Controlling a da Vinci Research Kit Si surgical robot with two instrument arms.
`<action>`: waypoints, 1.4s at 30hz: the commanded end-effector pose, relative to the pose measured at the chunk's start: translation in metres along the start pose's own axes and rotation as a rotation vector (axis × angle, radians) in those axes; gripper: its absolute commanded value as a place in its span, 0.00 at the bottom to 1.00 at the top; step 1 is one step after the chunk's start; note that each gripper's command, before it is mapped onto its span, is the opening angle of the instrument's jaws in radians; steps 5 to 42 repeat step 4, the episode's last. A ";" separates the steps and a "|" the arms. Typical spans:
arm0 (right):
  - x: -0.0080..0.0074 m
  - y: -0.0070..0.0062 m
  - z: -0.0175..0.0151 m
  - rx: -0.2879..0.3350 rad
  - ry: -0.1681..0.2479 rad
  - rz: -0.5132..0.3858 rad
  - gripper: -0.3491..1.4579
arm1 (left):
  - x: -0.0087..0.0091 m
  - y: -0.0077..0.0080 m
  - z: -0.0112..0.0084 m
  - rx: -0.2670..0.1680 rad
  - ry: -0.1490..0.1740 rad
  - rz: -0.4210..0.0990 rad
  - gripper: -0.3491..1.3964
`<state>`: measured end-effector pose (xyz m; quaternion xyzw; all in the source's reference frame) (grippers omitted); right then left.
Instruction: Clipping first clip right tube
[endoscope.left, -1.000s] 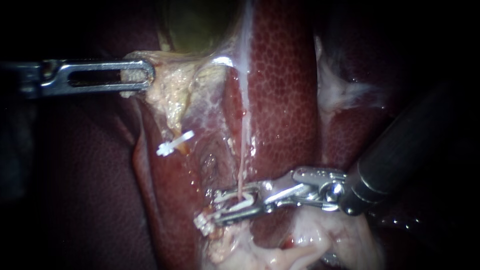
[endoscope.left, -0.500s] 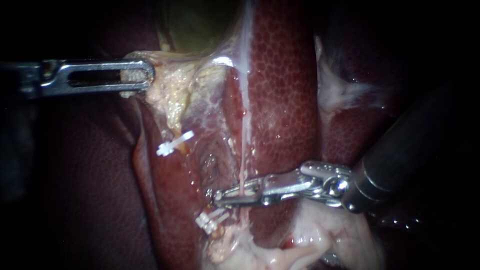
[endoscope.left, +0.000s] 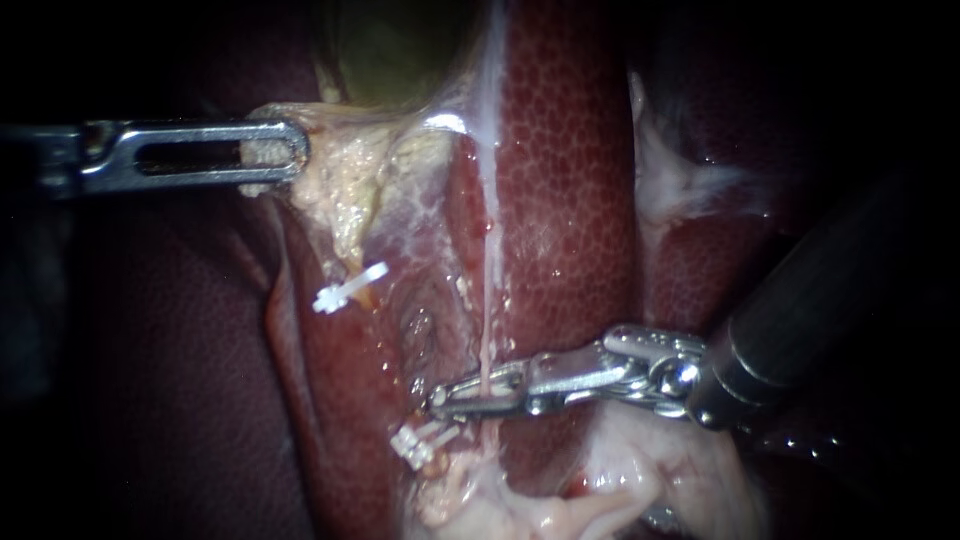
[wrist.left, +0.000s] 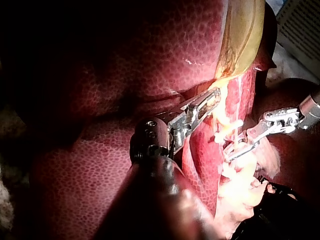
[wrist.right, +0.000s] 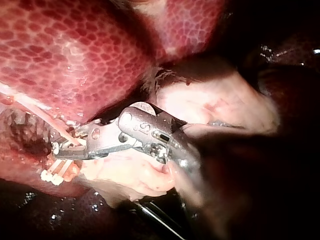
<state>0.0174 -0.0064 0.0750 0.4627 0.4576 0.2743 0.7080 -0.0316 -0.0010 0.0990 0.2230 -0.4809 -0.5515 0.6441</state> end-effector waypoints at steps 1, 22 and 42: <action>0.0000 0.0000 0.0000 0.002 -0.001 -0.001 0.00 | 0.0001 0.0000 0.0001 0.000 0.000 0.000 0.00; 0.0000 0.0000 0.0000 0.011 -0.007 -0.005 0.00 | 0.0001 0.0001 0.0001 0.000 0.000 0.000 0.00; 0.0000 0.0000 0.0000 0.011 -0.007 -0.005 0.00 | 0.0001 0.0001 0.0001 0.000 0.000 0.000 0.00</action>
